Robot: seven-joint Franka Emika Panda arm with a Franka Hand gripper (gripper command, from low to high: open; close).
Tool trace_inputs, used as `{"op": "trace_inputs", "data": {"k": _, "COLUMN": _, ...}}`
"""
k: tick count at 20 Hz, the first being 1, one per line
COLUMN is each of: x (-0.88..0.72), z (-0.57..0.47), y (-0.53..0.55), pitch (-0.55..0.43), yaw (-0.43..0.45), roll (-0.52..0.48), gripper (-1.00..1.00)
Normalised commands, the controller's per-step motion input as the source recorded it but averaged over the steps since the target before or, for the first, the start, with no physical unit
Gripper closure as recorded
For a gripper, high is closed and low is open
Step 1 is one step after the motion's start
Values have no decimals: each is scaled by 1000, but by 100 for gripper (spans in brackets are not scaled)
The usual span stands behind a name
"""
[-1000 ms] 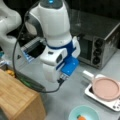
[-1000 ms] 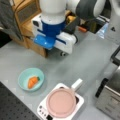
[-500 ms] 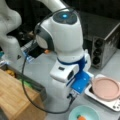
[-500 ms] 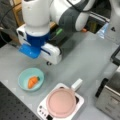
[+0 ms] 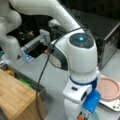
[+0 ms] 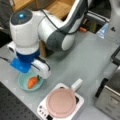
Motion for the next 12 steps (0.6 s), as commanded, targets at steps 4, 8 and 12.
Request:
{"op": "trace_inputs", "data": {"k": 4, "x": 280, "z": -94, "y": -318, "pitch": 58, "yaw": 76, "roll": 133, "gripper": -100}}
{"op": "trace_inputs", "data": {"k": 8, "x": 202, "z": -37, "y": -256, "pitch": 67, "yaw": 77, "roll": 124, "gripper": -100}}
{"op": "trace_inputs", "data": {"k": 12, "x": 164, "z": -62, "y": -120, "pitch": 63, "yaw": 55, "roll": 83, "gripper": -100}}
